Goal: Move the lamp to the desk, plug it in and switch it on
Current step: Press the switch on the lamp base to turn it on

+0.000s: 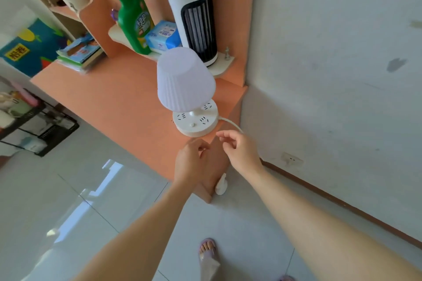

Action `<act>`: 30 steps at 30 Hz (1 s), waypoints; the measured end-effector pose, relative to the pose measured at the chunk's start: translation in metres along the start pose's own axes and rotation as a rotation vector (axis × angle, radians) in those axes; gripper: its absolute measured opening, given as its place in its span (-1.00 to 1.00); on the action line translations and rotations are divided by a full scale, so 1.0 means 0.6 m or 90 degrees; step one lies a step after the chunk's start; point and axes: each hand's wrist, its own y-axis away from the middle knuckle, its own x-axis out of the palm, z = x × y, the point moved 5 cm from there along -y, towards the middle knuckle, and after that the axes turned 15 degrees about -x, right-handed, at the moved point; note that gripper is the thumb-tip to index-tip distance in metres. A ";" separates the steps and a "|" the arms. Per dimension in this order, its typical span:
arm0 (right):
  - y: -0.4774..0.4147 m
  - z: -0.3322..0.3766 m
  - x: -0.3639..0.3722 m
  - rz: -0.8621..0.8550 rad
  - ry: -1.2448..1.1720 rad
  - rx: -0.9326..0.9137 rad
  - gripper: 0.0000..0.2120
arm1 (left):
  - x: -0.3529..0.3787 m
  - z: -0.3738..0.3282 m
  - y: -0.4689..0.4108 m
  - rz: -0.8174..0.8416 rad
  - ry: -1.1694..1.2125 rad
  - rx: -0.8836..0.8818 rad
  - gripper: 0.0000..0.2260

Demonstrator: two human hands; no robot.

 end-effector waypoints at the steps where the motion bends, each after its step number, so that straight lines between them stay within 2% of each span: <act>1: -0.007 0.003 0.019 0.011 0.020 -0.011 -0.64 | -0.011 0.008 -0.008 -0.017 0.005 0.007 -0.82; 5: -0.033 0.005 0.072 0.031 0.121 -0.060 -0.55 | -0.039 0.024 -0.035 -0.082 0.003 0.056 -0.70; 9: -0.041 0.000 0.093 0.021 0.163 -0.061 -0.46 | -0.046 0.029 -0.048 -0.116 -0.002 0.087 -0.62; 16: -0.039 0.017 0.098 -0.023 0.333 -0.121 -0.51 | -0.044 0.030 -0.050 -0.144 -0.046 0.140 -0.41; 30: -0.043 0.015 0.091 0.034 0.374 -0.152 -0.47 | -0.037 0.025 -0.051 -0.141 -0.145 0.143 -0.47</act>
